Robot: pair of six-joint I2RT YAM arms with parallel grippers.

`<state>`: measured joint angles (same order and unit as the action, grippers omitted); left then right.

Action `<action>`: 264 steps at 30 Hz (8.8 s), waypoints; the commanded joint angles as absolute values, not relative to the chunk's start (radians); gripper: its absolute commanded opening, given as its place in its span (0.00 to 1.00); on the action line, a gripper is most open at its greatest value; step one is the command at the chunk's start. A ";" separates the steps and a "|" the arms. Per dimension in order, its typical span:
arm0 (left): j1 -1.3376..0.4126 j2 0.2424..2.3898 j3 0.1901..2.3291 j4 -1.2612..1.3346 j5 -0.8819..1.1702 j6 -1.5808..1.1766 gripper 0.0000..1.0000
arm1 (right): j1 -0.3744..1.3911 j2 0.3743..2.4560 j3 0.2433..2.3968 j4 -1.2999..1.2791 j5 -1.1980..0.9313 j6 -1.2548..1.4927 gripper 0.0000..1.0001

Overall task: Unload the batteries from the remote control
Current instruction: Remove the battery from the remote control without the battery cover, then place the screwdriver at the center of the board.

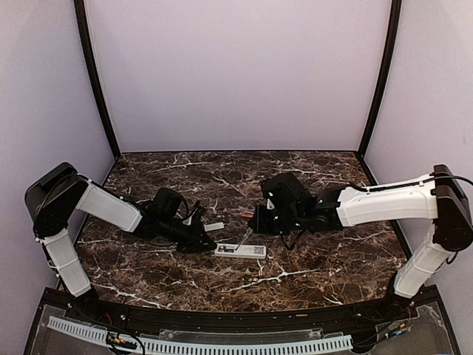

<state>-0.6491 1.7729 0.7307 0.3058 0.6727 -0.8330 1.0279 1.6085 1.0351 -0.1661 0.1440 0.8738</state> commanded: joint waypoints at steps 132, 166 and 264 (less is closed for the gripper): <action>-0.675 1.799 0.700 0.294 0.692 -0.870 0.09 | 0.856 1.847 0.996 0.193 -0.395 0.954 0.00; -0.684 1.801 0.696 0.310 0.693 -0.875 0.08 | 0.833 1.720 0.954 0.188 -0.337 0.977 0.00; -0.407 1.354 0.870 -0.189 0.495 -0.494 0.45 | 0.834 1.507 0.943 0.017 -0.063 0.831 0.00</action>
<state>-0.4850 1.4044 0.8337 -0.0097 0.5385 -0.6121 0.8570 1.5265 0.9485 0.0731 -0.1032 0.8684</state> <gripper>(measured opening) 0.438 0.110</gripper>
